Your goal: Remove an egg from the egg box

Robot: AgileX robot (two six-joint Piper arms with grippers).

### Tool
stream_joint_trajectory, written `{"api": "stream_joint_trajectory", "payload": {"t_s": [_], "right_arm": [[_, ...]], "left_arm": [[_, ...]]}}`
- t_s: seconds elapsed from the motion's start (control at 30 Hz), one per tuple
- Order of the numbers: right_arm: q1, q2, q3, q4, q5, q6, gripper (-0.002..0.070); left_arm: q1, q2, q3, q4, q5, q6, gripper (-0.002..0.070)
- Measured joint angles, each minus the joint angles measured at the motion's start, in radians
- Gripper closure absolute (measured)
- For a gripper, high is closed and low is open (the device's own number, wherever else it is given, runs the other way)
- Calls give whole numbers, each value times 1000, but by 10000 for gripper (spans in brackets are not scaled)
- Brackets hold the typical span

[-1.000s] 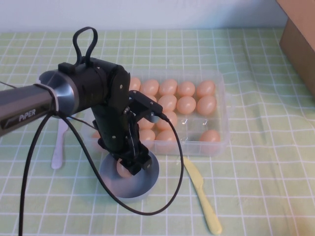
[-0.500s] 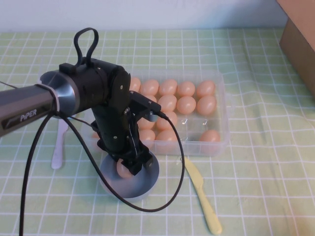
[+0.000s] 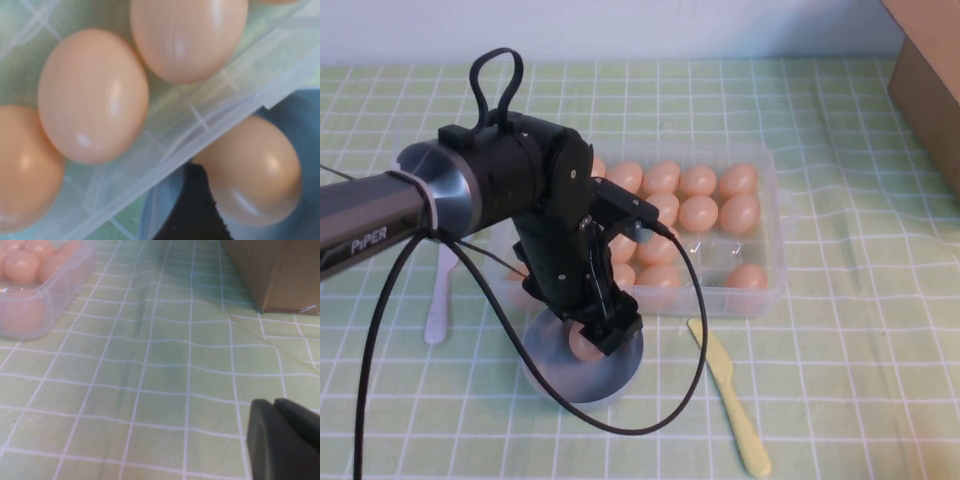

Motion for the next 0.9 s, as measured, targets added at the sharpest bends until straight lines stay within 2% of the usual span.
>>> {"api": "stream_joint_trajectory", "payload": {"t_s": [0.17, 0.27, 0.37, 0.5, 0.6, 0.9], "right_arm": [[0, 0, 0, 0, 0, 0, 694], [0, 0, 0, 0, 0, 0, 694], [0, 0, 0, 0, 0, 0, 694], [0, 0, 0, 0, 0, 0, 694], [0, 0, 0, 0, 0, 0, 694], [0, 0, 0, 0, 0, 0, 694]], "left_arm": [[-2, -8, 0, 32, -22, 0, 193], [-22, -49, 2, 55, -27, -3, 225], [-52, -139, 2, 62, -38, -7, 319], [-71, -308, 18, 58, -96, -7, 563], [-72, -434, 93, 58, -197, 1, 642], [-72, -760, 513, 57, -515, 2, 676]]}}
